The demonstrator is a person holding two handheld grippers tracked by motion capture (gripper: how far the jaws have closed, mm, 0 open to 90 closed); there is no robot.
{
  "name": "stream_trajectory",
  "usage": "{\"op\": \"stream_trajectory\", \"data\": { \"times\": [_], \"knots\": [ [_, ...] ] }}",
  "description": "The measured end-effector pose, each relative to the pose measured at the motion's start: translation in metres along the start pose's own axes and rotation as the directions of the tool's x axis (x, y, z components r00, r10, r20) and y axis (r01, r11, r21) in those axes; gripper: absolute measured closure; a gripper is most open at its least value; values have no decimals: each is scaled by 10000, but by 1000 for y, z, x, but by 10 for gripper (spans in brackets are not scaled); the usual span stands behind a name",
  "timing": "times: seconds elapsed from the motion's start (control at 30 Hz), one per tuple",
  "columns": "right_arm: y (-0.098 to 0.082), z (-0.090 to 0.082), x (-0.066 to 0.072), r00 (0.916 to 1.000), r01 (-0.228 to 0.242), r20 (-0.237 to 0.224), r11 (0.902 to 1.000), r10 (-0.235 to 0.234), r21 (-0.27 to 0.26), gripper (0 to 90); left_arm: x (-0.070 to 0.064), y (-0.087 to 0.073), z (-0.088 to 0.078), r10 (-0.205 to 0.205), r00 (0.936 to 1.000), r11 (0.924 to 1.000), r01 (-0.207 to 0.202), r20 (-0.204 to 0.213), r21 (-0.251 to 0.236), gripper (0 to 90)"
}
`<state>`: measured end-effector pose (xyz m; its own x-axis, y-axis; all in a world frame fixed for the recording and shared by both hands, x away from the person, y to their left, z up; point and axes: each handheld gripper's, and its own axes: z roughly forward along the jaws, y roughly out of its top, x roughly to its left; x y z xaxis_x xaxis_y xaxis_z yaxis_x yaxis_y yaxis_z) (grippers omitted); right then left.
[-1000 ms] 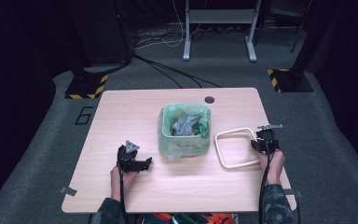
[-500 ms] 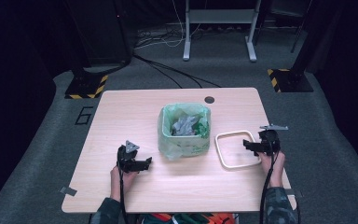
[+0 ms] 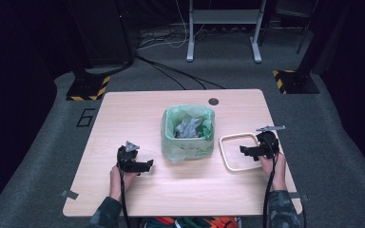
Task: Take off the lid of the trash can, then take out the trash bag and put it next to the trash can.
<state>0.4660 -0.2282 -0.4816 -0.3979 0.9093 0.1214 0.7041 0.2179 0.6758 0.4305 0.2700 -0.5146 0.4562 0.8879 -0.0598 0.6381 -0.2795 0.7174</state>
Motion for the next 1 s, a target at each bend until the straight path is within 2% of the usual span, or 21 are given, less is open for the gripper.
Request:
{"op": "stream_trajectory", "data": {
  "times": [0.07,0.1,0.17,0.3,0.4,0.5,0.77,0.9,1.0],
  "knots": [
    [1,0,2,9999,103,-113,9999,-102,67,0,1,3,-3,-40,10000,10000,40,77,-41,77],
    [3,-1,7,9989,235,-418,9997,-234,29,0,2,7,-8,-75,9999,9997,78,105,-227,74],
    [5,-3,11,9981,365,-493,9993,-366,-39,10,2,13,-13,-35,9998,9994,42,191,-339,73],
    [7,-4,16,9965,681,-481,9976,-685,-100,19,2,20,-17,60,9996,9989,-47,292,-466,75],
    [10,-4,20,9944,1031,-242,9947,-1030,22,21,1,26,-18,69,9995,9988,-54,310,-476,80],
    [14,-4,25,9922,1200,-331,9928,-1198,51,21,-1,33,-20,136,9993,9988,-119,361,-481,82],
    [29,-5,33,9897,1237,-712,9922,-1246,-168,21,-3,49,-24,226,9977,9977,-184,633,-654,82],
    [36,-4,39,9893,1305,-649,9914,-1305,-44,41,-3,58,-25,257,9969,9979,-212,740,-609,78],
    [42,-4,42,9874,1351,-817,9908,-1356,-118,41,-5,63,-26,312,9964,9970,-254,791,-731,74]
  ]
}}
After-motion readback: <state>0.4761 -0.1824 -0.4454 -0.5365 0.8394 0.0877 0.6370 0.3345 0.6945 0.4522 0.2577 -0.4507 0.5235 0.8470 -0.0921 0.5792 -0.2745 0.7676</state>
